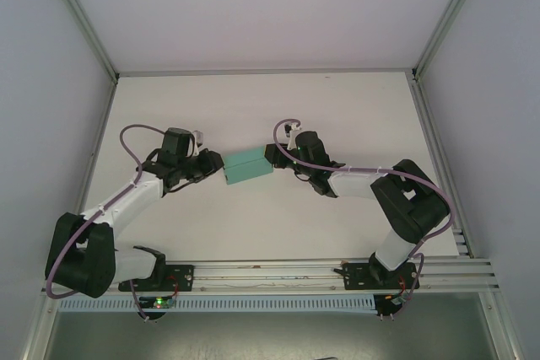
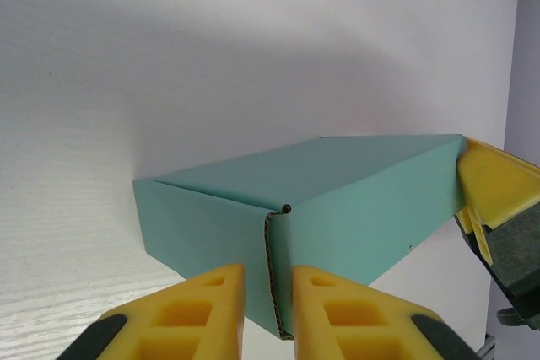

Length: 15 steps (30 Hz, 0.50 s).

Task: Assemble paper box

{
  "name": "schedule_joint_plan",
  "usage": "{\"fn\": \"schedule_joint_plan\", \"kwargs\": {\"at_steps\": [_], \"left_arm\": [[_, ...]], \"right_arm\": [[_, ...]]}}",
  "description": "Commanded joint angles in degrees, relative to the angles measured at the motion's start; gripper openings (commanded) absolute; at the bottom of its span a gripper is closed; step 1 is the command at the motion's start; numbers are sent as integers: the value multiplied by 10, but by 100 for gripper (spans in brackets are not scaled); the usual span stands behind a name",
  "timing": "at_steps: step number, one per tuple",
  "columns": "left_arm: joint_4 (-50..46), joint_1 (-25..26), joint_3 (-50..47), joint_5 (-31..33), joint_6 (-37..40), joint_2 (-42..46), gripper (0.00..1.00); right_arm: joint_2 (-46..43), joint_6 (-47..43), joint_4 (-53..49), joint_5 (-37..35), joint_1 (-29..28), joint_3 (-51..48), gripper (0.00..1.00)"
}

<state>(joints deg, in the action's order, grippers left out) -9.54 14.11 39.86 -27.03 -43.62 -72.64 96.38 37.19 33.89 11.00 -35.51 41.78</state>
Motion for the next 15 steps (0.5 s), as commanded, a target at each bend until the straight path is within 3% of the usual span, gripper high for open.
{"fn": "schedule_joint_plan", "kwargs": {"at_steps": [1,4,8,12,15], "left_arm": [[-45,-11,-43,36,17,-15,20],[-53,-11,-63,51,29,-35,20],[-48,-11,-100,64,17,-61,12],[-53,-11,-119,76,17,-59,1],[-52,-11,-123,78,17,-44,0]], "right_arm": [[45,-21,-184,-27,-4,-43,25],[48,-33,-173,-24,-3,-50,24],[56,-40,-148,-21,4,-60,16],[58,-42,-137,-8,5,-60,15],[57,-38,-133,-7,4,-65,15]]}}
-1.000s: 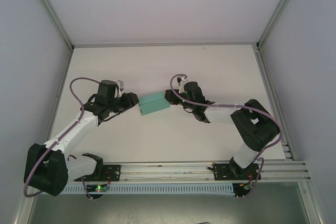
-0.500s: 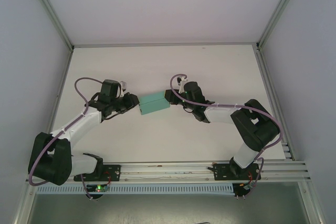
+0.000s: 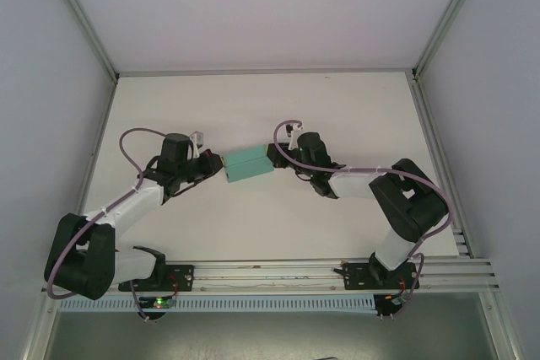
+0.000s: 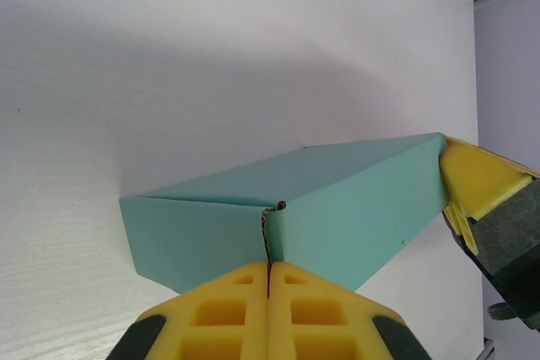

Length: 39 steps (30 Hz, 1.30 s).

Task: Assemble paper box

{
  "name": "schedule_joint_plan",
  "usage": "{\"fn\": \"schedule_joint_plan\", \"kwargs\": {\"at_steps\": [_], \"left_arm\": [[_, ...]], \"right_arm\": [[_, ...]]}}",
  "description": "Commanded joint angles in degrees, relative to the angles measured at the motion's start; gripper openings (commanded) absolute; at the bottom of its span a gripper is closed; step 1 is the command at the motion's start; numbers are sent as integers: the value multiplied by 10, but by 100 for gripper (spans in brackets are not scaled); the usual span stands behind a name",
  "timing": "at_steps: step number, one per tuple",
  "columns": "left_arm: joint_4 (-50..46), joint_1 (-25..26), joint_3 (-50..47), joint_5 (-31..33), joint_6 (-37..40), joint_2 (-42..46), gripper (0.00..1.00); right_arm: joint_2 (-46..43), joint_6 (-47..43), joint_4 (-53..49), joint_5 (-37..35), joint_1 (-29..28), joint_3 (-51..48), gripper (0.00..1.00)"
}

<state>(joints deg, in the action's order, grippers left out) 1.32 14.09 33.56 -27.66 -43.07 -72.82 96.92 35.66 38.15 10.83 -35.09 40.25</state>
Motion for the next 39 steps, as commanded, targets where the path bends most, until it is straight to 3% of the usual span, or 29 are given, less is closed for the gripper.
{"fn": "schedule_joint_plan", "kwargs": {"at_steps": [1,4,6,7,9,11,14,18,20,22,23,24,29,32,35,39], "left_arm": [[-160,-11,-59,81,13,-36,0],[-161,-11,-32,67,27,-25,1],[-163,-11,-2,57,38,-22,18],[-164,-11,14,48,46,-22,18],[-171,-11,54,41,57,-24,19],[-178,-11,88,51,64,-27,40],[-189,-11,140,52,77,-39,43],[-189,-11,179,45,91,-29,75],[-205,-10,198,58,105,-17,100],[-237,-10,219,103,114,-7,100],[-257,-11,232,139,121,-2,100],[-272,-11,240,175,128,2,100],[-302,-32,252,305,148,20,100],[-309,-63,246,355,151,15,100],[-316,-90,239,369,155,8,100],[-308,-107,216,382,158,10,100]], "right_arm": [[50,-21,-176,-6,-1,-50,15],[46,-19,-176,0,-2,-45,16],[39,-24,-183,11,-2,-30,19],[36,-25,-192,16,-2,-19,22],[27,-36,-229,22,-2,17,32],[20,-46,-262,22,-2,56,45],[9,-64,-303,11,-3,107,54],[-5,-83,-343,8,-1,162,60],[-15,-97,-352,9,0,178,64],[-22,-127,-357,13,2,193,71],[-26,-155,-359,17,3,202,89],[-30,-186,-366,23,4,211,98],[-42,-490,-393,132,-10,245,98],[-24,-710,-498,175,-28,288,99],[27,-878,-662,148,-53,383,99],[102,-935,-744,43,-81,485,98]]}}
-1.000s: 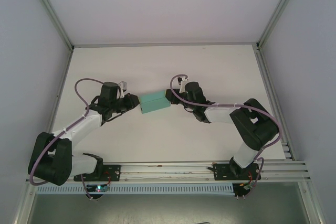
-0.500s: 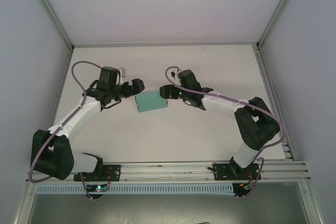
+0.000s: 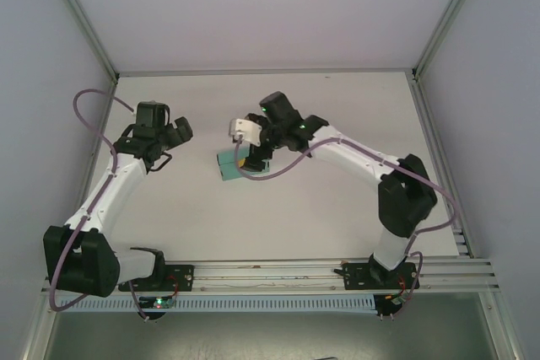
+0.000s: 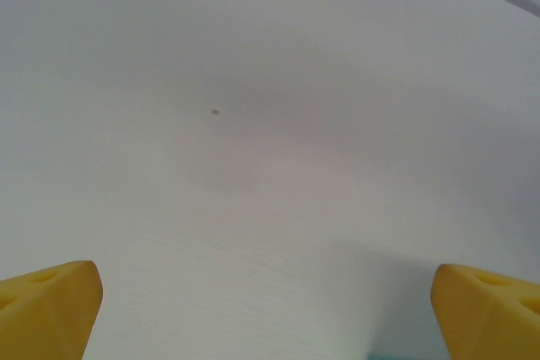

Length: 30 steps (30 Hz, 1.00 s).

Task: Assemble paper box

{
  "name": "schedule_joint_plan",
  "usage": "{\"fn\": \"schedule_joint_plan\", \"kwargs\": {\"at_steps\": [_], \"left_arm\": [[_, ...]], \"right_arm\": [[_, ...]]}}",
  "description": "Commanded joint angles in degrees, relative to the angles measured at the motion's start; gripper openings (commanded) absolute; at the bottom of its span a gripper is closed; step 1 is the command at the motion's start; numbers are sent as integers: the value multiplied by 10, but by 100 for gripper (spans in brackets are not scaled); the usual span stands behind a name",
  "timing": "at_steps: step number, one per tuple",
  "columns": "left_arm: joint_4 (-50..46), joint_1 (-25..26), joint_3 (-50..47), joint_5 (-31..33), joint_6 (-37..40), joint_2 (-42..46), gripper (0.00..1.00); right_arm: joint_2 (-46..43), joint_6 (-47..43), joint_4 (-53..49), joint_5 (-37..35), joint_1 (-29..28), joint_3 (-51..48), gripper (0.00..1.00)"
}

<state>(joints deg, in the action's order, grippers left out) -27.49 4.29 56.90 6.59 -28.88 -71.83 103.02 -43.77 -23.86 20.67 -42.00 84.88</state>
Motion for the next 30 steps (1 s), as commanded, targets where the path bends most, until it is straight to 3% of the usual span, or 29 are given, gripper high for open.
{"fn": "schedule_joint_plan", "kwargs": {"at_steps": [1,17,23,25,27,30], "left_arm": [[-20,-11,-22,39,16,1,100],[-2,-15,-68,8,0,17,100],[-6,-15,-70,5,-5,19,100],[-6,-15,-70,2,-6,22,100],[-5,-15,-71,0,-8,27,100],[-5,-15,-73,1,-9,34,99]], "right_arm": [[59,-150,-130,-78,-15,57,98],[222,-161,-206,-180,-22,194,84],[220,-130,-201,-193,-26,189,68],[205,-120,-178,-206,-27,173,64],[184,-104,-134,-233,-30,148,52],[152,-76,-75,-279,-34,111,49]]}}
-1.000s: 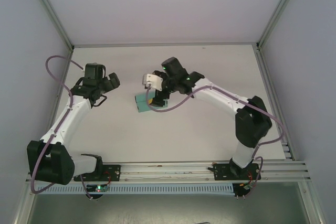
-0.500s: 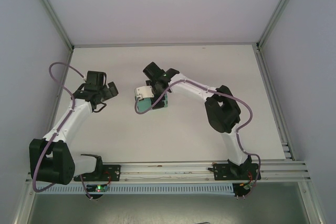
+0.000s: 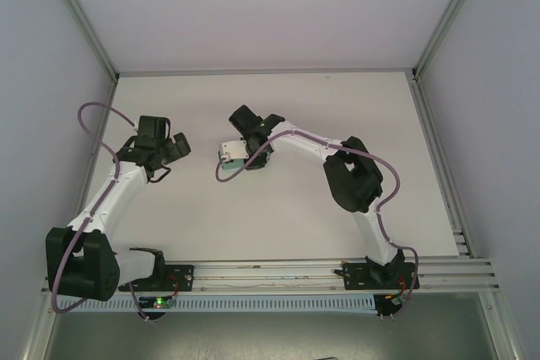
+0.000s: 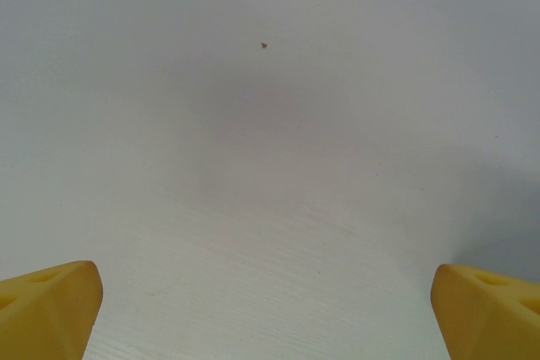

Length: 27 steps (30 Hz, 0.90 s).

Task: Assemble paper box

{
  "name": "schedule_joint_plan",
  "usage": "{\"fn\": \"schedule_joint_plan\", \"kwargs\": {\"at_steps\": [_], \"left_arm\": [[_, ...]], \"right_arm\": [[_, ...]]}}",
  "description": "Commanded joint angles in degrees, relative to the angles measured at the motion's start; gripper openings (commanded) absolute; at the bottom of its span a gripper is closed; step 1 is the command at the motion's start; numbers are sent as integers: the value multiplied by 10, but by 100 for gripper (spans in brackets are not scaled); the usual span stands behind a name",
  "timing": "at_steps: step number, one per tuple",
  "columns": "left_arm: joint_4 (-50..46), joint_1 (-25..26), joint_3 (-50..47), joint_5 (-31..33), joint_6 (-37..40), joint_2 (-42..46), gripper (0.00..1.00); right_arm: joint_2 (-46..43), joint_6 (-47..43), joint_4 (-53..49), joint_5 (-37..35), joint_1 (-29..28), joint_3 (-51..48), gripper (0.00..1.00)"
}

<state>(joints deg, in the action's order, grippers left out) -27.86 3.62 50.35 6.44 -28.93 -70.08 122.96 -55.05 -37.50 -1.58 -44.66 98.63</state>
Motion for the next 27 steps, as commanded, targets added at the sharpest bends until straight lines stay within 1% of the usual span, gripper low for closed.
{"fn": "schedule_joint_plan", "kwargs": {"at_steps": [1,3,7,8,10,12,14,17,18,19,21,25,26,27], "left_arm": [[-1,-8,-9,2,-9,20,100],[-2,-8,-13,2,-10,27,100],[-1,-8,-22,9,-11,38,100],[-1,-8,-22,11,-10,39,100],[-1,-8,-25,14,-8,41,100],[3,-8,-26,18,-8,43,100],[7,-8,-28,18,-5,43,100],[13,-8,-31,12,2,42,100],[15,-7,-31,7,4,44,100],[18,-8,-33,6,6,44,100],[22,-8,-35,4,8,46,100],[25,-8,-34,2,12,44,100],[26,-8,-33,3,13,43,100],[27,-8,-33,7,12,42,100]], "right_arm": [[-59,49,83,-77,-8,-41,49],[-83,65,135,-131,-11,-82,50],[-120,76,274,-280,-20,-189,50],[-129,81,297,-302,-20,-213,50],[-143,87,340,-317,-19,-258,53],[-155,75,395,-308,-16,-310,54],[-166,57,451,-281,-13,-358,54],[-169,41,503,-252,-14,-406,55],[-168,37,507,-242,-14,-416,56],[-167,33,505,-234,-14,-426,59],[-173,34,492,-219,-15,-440,63],[-212,45,453,-200,-24,-475,81],[-226,49,446,-196,-27,-484,84],[-240,52,431,-193,-31,-490,85]]}}
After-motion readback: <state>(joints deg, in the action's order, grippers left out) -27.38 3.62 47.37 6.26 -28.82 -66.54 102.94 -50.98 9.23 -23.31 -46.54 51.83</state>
